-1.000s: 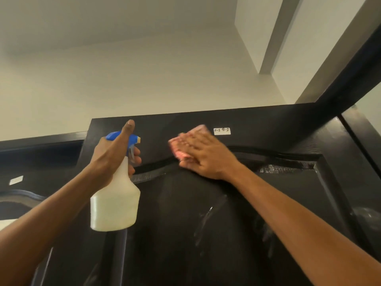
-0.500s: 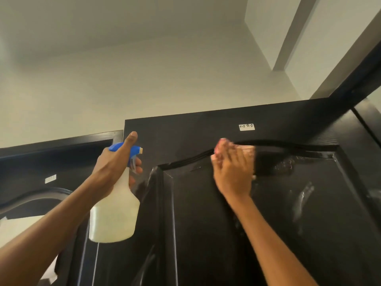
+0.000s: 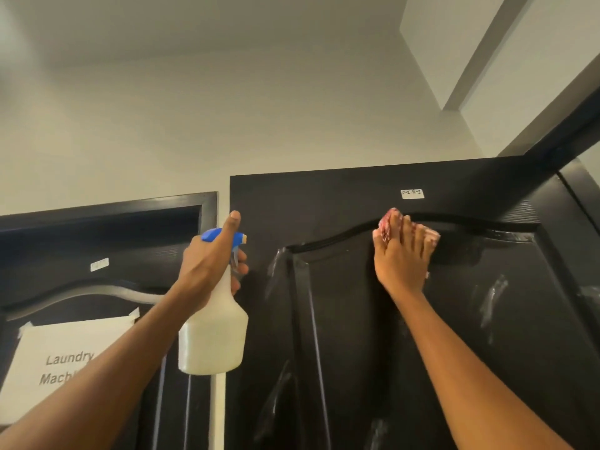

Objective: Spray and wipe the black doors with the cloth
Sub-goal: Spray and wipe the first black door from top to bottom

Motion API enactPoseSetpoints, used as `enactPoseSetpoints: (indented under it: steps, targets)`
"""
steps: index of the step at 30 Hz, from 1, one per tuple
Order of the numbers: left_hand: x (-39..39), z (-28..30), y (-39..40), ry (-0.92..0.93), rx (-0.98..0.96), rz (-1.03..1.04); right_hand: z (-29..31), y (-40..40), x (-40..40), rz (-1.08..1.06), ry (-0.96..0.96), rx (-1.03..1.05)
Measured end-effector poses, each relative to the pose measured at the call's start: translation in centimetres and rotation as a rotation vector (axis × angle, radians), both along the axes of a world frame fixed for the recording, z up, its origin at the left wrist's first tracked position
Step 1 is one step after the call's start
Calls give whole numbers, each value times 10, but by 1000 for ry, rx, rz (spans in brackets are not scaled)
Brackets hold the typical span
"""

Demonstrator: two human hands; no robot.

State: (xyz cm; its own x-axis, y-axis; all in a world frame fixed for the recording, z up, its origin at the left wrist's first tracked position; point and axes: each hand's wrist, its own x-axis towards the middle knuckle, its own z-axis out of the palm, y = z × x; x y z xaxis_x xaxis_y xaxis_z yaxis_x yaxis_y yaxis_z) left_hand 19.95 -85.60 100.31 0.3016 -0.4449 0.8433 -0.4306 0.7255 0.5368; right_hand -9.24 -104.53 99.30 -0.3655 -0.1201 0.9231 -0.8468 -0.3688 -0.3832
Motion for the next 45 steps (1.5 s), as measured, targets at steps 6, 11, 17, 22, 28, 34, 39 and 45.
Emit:
enactPoseSetpoints:
  steps: [6,11,17,22,28,34,39,45]
  targets:
    - [26,-8,-6,70,86,0,-21,10,44,20,263,-100]
    - [35,-12,-10,-19,156,-114,-40,20,85,74,440,-109]
    - [39,-15,-7,54,156,-44,-56,37,143,71,694,-132]
    - [46,-15,-3,70,35,19,-66,41,177,30,1190,-182]
    - [45,-14,9,10,21,39,19,56,171,-17,1084,-61]
    - [60,-15,20,-13,11,-16,81,44,120,22,230,145]
    - [70,-14,17,-10,0,-10,32,52,181,117,517,-55]
    - [59,0,16,19,12,10,18,51,181,-23,1198,-116]
